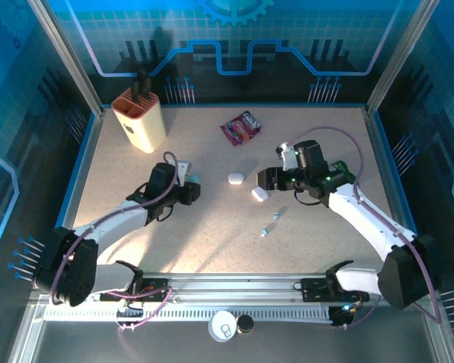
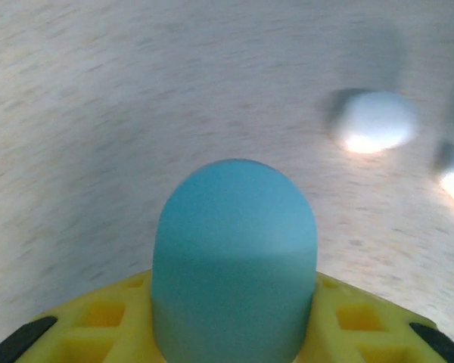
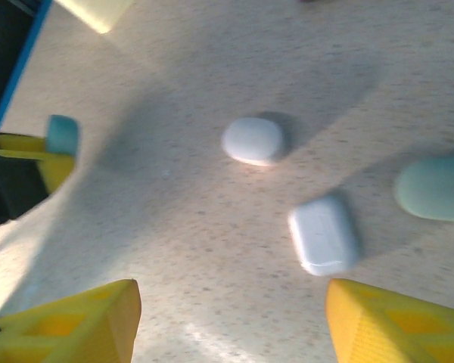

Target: Insert the wireless bluetooth earbuds into the charging case

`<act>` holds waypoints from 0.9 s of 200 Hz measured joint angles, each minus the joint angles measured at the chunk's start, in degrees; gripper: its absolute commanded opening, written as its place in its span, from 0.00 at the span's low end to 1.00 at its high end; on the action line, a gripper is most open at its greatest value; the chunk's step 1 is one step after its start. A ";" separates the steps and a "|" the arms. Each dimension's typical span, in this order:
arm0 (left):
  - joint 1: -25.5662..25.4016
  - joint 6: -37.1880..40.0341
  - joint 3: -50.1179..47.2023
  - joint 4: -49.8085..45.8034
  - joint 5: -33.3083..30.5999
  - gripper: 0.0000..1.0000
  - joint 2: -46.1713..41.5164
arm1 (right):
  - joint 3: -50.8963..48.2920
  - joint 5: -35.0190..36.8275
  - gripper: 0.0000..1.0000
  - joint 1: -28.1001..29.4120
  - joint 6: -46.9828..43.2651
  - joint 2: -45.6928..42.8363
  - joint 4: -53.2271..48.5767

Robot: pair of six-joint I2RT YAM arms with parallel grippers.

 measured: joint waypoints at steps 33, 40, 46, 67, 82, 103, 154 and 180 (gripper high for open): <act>-4.94 10.21 -4.31 12.83 9.51 0.38 0.13 | 0.04 -9.16 0.65 0.76 3.67 2.71 3.15; -5.75 11.87 -4.33 14.40 10.78 0.38 0.35 | 0.04 -10.73 0.65 0.94 4.44 3.10 3.74; -6.36 13.40 -4.33 16.15 11.91 0.38 0.63 | 0.04 -11.93 0.65 1.07 5.03 3.41 4.35; -8.35 18.29 -4.33 19.91 14.12 0.36 1.60 | 0.04 -15.06 0.65 1.92 6.86 4.17 6.25; -9.84 20.90 -4.20 21.03 15.21 0.36 2.25 | 0.04 -16.35 0.65 2.62 7.82 4.87 7.10; -11.61 24.09 -3.82 21.40 16.20 0.36 2.78 | 0.02 -17.42 0.65 3.52 8.92 6.34 8.57; -12.92 26.80 -3.32 22.53 16.48 0.36 2.82 | 0.02 -18.93 0.44 5.55 10.10 10.29 9.68; -13.14 26.80 -3.32 22.69 15.78 0.36 3.26 | 0.04 -20.13 0.24 5.84 10.75 11.10 10.43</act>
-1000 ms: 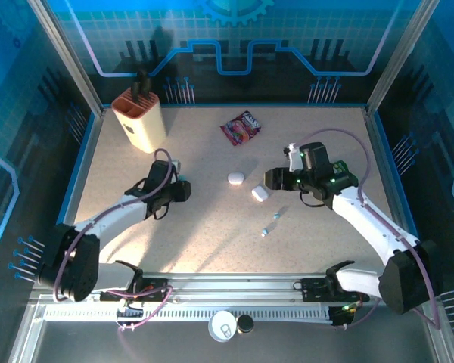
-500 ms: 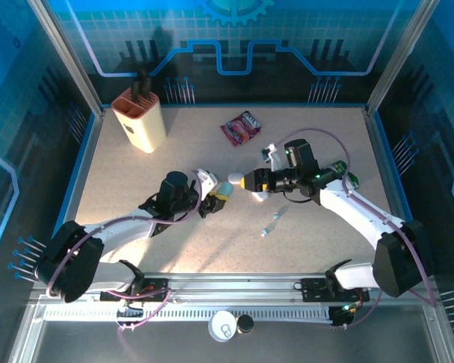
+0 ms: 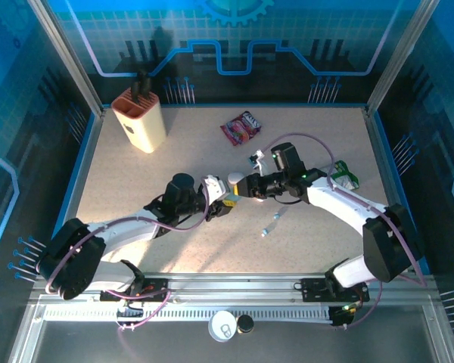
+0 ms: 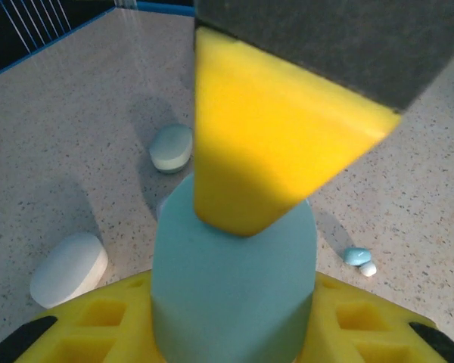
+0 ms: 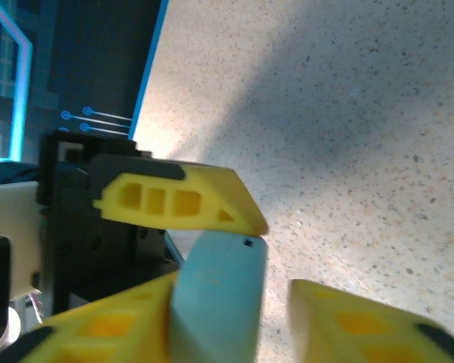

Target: Insert the wireless bluetooth earbuds into the charging case

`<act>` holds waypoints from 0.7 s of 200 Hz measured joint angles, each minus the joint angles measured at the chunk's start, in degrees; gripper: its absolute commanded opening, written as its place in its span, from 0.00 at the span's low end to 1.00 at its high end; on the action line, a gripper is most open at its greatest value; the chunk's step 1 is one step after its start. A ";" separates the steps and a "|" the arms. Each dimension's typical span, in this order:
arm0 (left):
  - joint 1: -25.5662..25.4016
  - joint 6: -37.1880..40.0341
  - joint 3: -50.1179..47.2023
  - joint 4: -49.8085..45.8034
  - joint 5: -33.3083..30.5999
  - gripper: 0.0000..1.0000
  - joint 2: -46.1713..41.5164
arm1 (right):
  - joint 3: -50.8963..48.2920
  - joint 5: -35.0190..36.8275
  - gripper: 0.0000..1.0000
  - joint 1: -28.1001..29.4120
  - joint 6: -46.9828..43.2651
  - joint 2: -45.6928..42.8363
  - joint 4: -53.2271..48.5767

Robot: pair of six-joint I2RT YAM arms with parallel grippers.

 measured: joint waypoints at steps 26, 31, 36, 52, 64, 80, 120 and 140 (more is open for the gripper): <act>-0.13 0.02 0.00 0.00 -0.74 0.36 0.35 | 0.00 0.55 0.20 0.02 0.96 0.07 -0.13; -0.15 0.02 0.00 0.04 -0.83 0.39 0.35 | 0.00 0.57 0.19 0.00 1.05 0.07 -0.04; -0.15 0.00 0.00 0.13 -0.92 0.43 0.35 | 0.00 0.57 0.19 -0.04 1.18 0.07 0.04; -0.20 0.02 0.00 1.05 -1.38 0.58 0.35 | -0.04 0.22 0.19 -0.37 1.86 0.02 0.70; -0.20 -1.01 -0.07 2.73 -1.88 0.63 0.35 | -0.20 0.09 0.20 -0.74 2.27 -0.22 1.18; -0.22 -2.14 -1.22 7.28 -2.51 0.74 0.17 | -1.36 -0.15 0.19 -1.88 3.19 -1.38 1.92; -0.26 -8.15 -8.63 21.03 -2.69 0.91 -0.09 | -5.66 -3.72 0.20 -6.29 8.17 -6.75 6.47; -0.31 -11.76 -11.15 31.21 -1.70 0.89 2.40 | -7.85 -6.80 0.20 -7.85 12.50 -9.07 10.84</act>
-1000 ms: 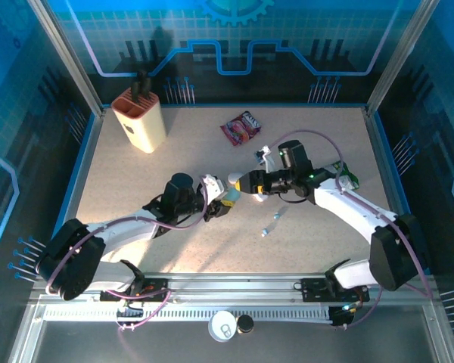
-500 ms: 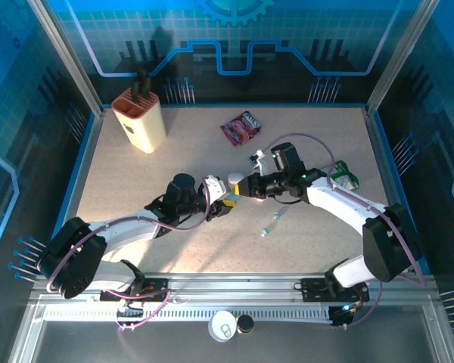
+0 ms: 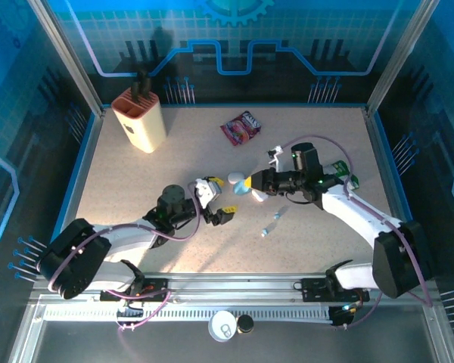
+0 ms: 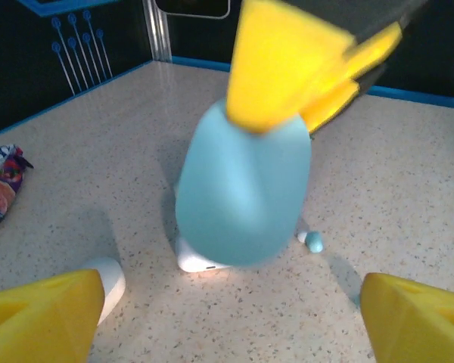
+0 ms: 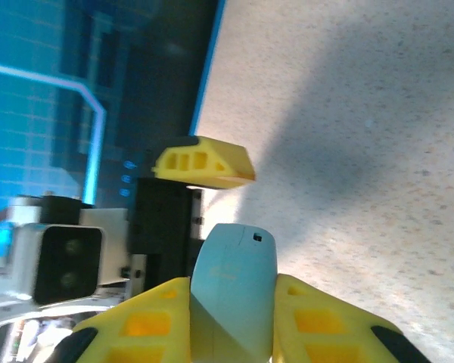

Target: Insert the wireless bluetooth earbuds into the charging case

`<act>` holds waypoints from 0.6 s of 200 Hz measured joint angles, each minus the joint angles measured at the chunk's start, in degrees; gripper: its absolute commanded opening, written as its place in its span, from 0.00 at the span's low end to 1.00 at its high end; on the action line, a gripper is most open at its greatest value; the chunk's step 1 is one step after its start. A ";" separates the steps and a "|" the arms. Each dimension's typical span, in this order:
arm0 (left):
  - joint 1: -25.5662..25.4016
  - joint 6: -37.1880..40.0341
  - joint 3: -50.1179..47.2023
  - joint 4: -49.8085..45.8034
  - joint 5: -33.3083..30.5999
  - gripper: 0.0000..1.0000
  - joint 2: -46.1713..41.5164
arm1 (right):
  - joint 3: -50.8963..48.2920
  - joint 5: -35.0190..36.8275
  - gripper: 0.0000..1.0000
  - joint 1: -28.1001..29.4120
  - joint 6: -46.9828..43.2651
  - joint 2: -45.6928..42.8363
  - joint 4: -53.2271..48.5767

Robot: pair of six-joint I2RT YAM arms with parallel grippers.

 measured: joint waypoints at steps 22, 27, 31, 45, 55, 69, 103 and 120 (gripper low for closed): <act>0.00 -3.58 -0.52 9.86 1.97 0.89 4.74 | -2.93 -3.19 0.19 -0.59 6.40 -1.95 7.74; 0.00 -3.96 -0.52 10.97 2.32 0.89 5.29 | -3.50 -3.89 0.19 -0.68 7.89 -2.29 9.49; 0.00 -4.33 -0.50 11.96 2.64 0.89 5.66 | -4.00 -4.22 0.19 -0.74 9.09 -2.54 10.93; 0.00 -5.49 -0.35 14.40 3.52 0.89 6.19 | -5.68 -5.40 0.18 -0.85 14.21 -3.23 16.90; 0.00 -5.70 0.09 15.65 4.11 0.89 6.19 | -7.06 -5.92 0.18 -0.90 18.45 -3.69 21.51; 0.00 -5.95 1.16 17.03 5.18 0.87 6.19 | -8.98 -6.19 0.17 -0.90 24.22 -4.26 28.06; 0.00 -6.80 4.37 19.10 8.48 0.81 7.04 | -13.09 -5.62 0.15 -0.94 36.83 -4.55 41.83; 0.00 -6.80 5.70 19.39 9.64 0.80 8.11 | -14.53 -5.03 0.15 -0.98 42.56 -3.87 48.37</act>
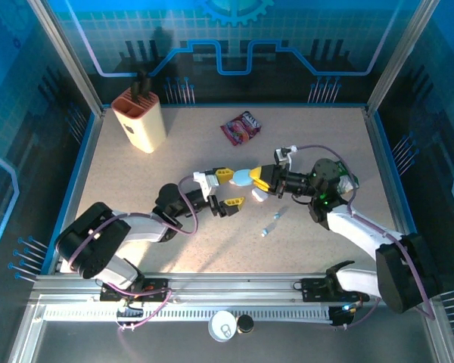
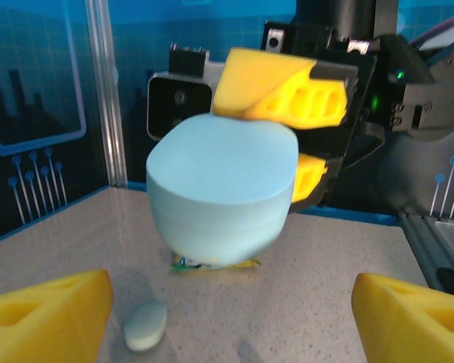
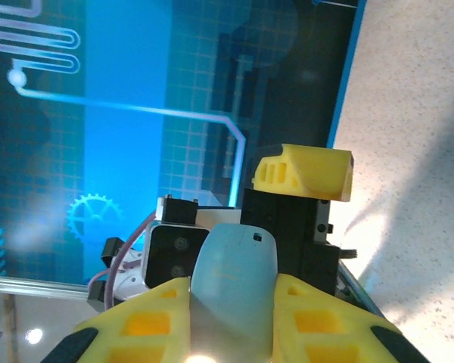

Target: Insert the wireless bluetooth earbuds into the charging case

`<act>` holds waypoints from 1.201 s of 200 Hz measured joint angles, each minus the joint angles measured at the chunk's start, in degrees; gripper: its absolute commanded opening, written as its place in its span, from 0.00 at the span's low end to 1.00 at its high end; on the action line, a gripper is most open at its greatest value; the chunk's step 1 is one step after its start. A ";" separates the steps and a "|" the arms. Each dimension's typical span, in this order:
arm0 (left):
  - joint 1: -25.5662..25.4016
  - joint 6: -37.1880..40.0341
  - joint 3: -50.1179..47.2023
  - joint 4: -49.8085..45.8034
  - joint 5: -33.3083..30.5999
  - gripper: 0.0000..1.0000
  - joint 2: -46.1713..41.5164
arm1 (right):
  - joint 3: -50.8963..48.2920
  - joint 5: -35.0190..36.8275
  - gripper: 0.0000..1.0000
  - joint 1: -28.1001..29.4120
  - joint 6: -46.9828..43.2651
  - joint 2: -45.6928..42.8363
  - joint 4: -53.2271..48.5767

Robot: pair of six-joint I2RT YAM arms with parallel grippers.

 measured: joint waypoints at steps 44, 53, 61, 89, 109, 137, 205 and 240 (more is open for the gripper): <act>0.00 -0.42 3.23 -0.02 3.50 0.74 1.40 | -0.83 0.00 0.15 0.37 7.43 1.40 8.63; 0.00 -0.44 3.65 0.07 3.93 0.74 1.42 | -0.83 0.00 0.15 0.37 7.91 1.40 9.14; 0.00 -0.39 3.80 0.31 4.17 0.73 1.42 | -0.83 0.02 0.15 0.37 8.37 1.40 9.40; 0.00 0.15 3.87 0.39 4.37 0.71 1.42 | -0.83 0.00 0.14 0.37 9.01 1.40 9.53; 0.00 0.44 4.09 0.37 4.61 0.66 1.42 | -0.85 0.00 0.14 0.37 9.33 1.40 9.66; 0.00 0.35 5.16 0.42 4.83 0.62 1.42 | -0.85 0.00 0.14 0.37 9.57 1.40 9.75; 0.00 -0.09 6.19 0.55 4.83 0.56 1.42 | -1.20 0.00 0.13 0.31 9.44 1.36 9.11; 0.00 -0.17 6.19 0.57 4.81 0.52 1.42 | -1.25 -0.04 0.13 0.31 8.87 1.33 8.63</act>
